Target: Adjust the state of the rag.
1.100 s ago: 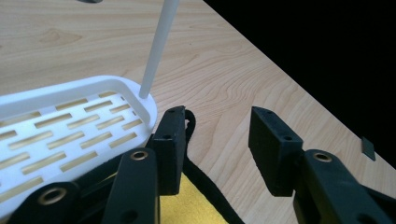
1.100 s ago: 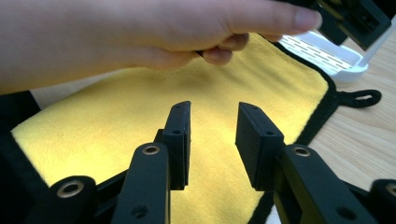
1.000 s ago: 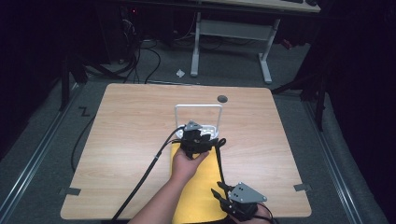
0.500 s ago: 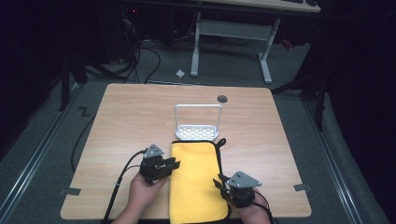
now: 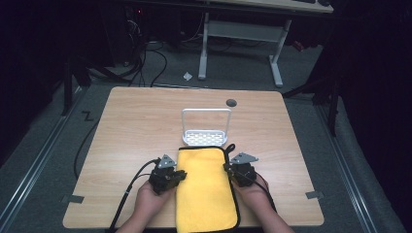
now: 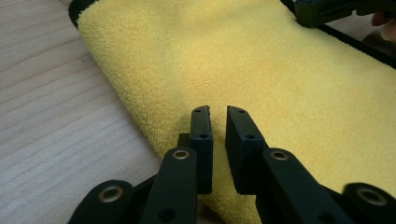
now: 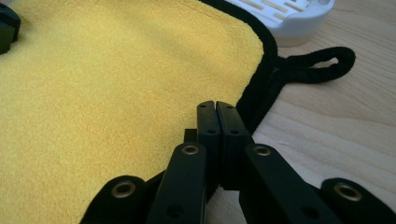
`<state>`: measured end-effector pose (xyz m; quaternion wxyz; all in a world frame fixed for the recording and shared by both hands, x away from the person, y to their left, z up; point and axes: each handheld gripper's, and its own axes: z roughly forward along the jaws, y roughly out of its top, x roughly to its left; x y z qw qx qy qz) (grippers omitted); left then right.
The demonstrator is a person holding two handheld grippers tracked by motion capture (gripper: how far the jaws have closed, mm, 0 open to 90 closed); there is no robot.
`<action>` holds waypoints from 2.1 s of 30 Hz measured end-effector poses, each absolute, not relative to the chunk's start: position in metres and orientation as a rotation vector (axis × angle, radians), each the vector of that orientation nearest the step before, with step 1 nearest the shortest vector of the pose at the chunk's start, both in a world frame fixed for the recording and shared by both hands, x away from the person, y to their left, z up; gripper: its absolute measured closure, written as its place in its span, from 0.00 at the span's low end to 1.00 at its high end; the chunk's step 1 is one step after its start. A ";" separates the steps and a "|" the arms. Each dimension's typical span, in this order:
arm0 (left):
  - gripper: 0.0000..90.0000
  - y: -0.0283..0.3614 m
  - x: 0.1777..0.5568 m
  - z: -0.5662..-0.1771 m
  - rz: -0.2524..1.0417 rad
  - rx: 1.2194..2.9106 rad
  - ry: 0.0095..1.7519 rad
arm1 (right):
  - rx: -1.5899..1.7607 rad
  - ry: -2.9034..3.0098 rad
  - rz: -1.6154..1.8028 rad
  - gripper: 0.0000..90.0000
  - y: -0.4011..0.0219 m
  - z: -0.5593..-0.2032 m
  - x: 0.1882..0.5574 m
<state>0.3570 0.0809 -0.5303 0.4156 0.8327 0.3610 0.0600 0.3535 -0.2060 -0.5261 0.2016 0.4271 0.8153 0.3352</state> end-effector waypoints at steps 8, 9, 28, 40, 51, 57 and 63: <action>0.85 0.070 0.335 -0.532 0.049 2.097 0.837 | 1.143 2.313 0.930 0.96 -0.224 -0.525 0.320; 0.84 0.068 0.334 -0.531 0.034 2.089 0.842 | 1.148 2.309 0.936 0.95 -0.226 -0.525 0.317; 0.53 0.082 0.407 -0.529 0.010 1.881 1.122 | 1.144 2.296 0.970 0.94 -0.229 -0.528 0.315; 0.90 0.067 0.398 -0.537 0.125 1.966 1.073 | 1.194 2.289 1.007 0.90 -0.231 -0.528 0.317; 0.89 0.063 0.391 -0.537 0.201 1.979 1.051 | 1.402 2.159 1.009 0.48 -0.232 -0.515 0.362; 0.89 0.064 0.391 -0.537 0.190 1.974 1.053 | 1.436 2.204 0.931 0.45 -0.226 -0.526 0.375; 0.89 0.065 0.392 -0.538 0.173 1.965 1.061 | 1.405 2.229 0.946 0.66 -0.222 -0.526 0.375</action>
